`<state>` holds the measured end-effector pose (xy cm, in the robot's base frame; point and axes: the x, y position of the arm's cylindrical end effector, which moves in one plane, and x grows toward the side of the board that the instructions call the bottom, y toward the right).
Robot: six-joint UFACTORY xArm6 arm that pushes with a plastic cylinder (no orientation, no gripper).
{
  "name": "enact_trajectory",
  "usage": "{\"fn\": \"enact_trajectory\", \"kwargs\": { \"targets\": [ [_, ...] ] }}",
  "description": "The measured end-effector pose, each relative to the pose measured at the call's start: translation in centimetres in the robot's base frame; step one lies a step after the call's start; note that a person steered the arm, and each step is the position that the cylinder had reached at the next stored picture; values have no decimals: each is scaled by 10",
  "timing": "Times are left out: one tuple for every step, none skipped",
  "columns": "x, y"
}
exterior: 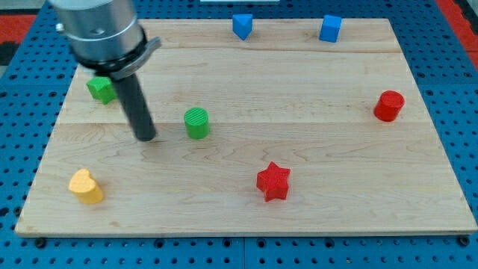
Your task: Slide the green circle to the bottom right of the board
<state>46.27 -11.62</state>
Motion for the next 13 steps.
{"fn": "enact_trajectory", "kwargs": {
  "targets": [
    [-5,87],
    [7,170],
    [-28,106],
    [-53,89],
    [-87,144],
    [-27,230],
    [-32,277],
    [-31,291],
    [14,330],
    [45,324],
    [2,348],
    [43,381],
    [78,355]
  ]
}}
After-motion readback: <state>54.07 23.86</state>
